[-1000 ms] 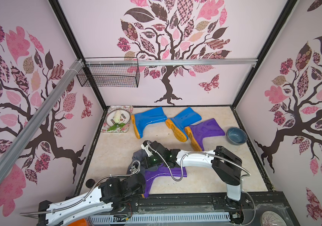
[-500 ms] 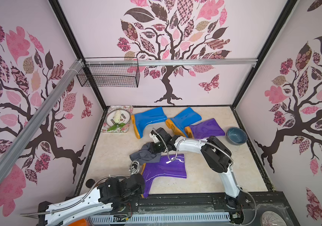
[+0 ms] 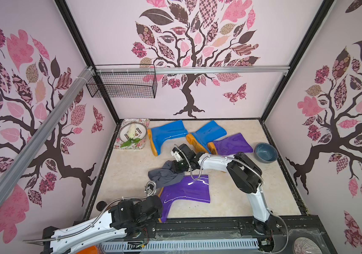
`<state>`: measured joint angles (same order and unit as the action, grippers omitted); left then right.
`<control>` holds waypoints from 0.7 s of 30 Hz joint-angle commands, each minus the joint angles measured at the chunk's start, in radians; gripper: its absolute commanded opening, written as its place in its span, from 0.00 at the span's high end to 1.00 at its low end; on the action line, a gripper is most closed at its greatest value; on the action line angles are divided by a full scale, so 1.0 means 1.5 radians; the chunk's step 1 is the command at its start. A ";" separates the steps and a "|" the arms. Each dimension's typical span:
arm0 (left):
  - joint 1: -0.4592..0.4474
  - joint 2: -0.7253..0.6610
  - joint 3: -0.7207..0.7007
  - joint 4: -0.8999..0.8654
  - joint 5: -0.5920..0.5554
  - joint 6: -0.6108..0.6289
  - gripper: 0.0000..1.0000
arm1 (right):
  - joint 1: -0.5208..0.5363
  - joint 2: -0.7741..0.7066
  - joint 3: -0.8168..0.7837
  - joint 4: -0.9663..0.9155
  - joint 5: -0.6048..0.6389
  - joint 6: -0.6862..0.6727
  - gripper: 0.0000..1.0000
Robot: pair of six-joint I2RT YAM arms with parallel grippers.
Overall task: Wipe the rubber boots with a cloth
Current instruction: Wipe the dirt off the rubber boot.
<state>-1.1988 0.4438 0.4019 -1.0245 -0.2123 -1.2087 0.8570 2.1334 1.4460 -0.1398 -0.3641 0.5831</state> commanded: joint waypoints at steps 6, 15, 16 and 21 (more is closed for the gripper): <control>-0.002 -0.017 0.009 -0.026 -0.088 -0.040 1.00 | 0.137 -0.260 -0.094 -0.048 0.170 0.028 1.00; -0.002 0.024 0.025 0.015 -0.086 -0.050 1.00 | 0.180 -0.275 -0.306 0.142 0.145 0.156 1.00; -0.001 0.030 0.028 0.018 -0.086 -0.048 1.00 | 0.174 -0.261 -0.306 0.136 0.135 0.152 1.00; -0.001 0.053 0.035 0.024 -0.079 -0.050 1.00 | 0.114 -0.282 -0.399 0.121 0.194 0.181 1.00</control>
<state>-1.2034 0.5137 0.4114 -1.0103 -0.2726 -1.2789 1.0832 1.7302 0.9119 0.0803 -0.1486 0.7902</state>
